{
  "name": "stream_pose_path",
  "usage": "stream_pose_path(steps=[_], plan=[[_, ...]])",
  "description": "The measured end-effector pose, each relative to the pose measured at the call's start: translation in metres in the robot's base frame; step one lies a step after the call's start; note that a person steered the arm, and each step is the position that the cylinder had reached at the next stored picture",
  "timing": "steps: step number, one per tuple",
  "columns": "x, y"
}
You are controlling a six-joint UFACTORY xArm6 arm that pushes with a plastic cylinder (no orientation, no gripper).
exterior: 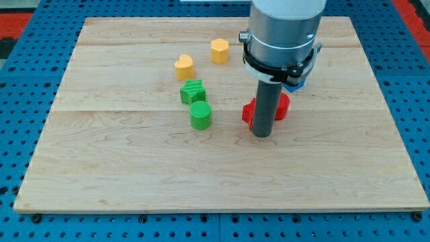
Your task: Separate the red blocks
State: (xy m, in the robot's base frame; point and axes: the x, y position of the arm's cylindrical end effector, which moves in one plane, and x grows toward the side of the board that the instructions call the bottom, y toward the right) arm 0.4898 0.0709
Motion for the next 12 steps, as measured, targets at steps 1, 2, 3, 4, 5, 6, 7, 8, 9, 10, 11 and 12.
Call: stream_pose_path(steps=[1,2,3,4,5,6,7,8,9,10,11,12], plan=[[0.003,-0.013],[0.015,-0.018],[0.031,0.019],[0.027,0.099],[0.025,0.2],[0.005,0.241],[-0.022,0.263],[-0.046,0.266],[-0.068,0.272],[-0.081,0.274],[-0.082,0.275],[-0.082,0.266]])
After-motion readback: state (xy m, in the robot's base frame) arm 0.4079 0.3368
